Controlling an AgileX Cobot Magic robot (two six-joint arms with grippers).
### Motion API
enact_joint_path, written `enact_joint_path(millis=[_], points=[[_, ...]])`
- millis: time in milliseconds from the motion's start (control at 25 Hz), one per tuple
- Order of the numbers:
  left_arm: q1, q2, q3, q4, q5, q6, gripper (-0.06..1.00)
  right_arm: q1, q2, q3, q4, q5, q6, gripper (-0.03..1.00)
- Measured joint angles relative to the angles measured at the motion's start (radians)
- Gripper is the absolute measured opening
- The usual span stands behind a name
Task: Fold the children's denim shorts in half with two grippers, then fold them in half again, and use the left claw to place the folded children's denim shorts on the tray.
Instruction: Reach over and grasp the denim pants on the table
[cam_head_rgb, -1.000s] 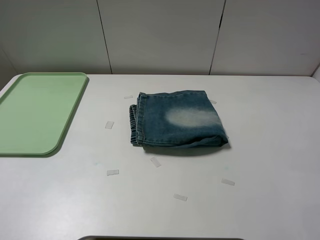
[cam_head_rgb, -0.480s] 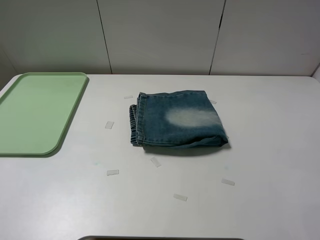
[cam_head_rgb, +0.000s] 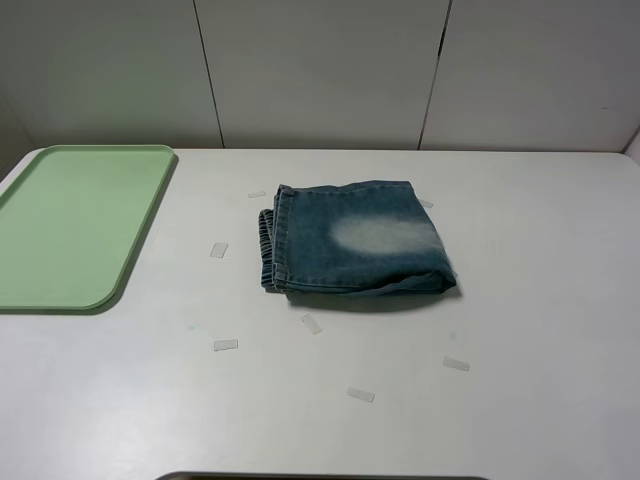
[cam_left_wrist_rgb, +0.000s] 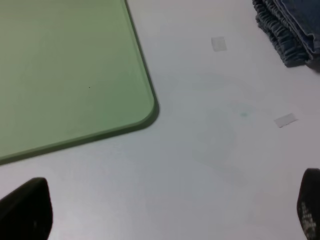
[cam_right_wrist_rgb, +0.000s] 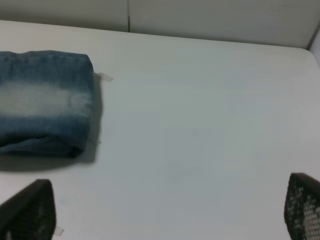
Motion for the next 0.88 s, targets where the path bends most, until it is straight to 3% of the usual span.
enact_joint_path(millis=[880], points=[[0.0,0.0,0.0,-0.003,0.0,0.0,0.98,0.0,0.0,0.0,0.0,-0.002,0.0,0.69]])
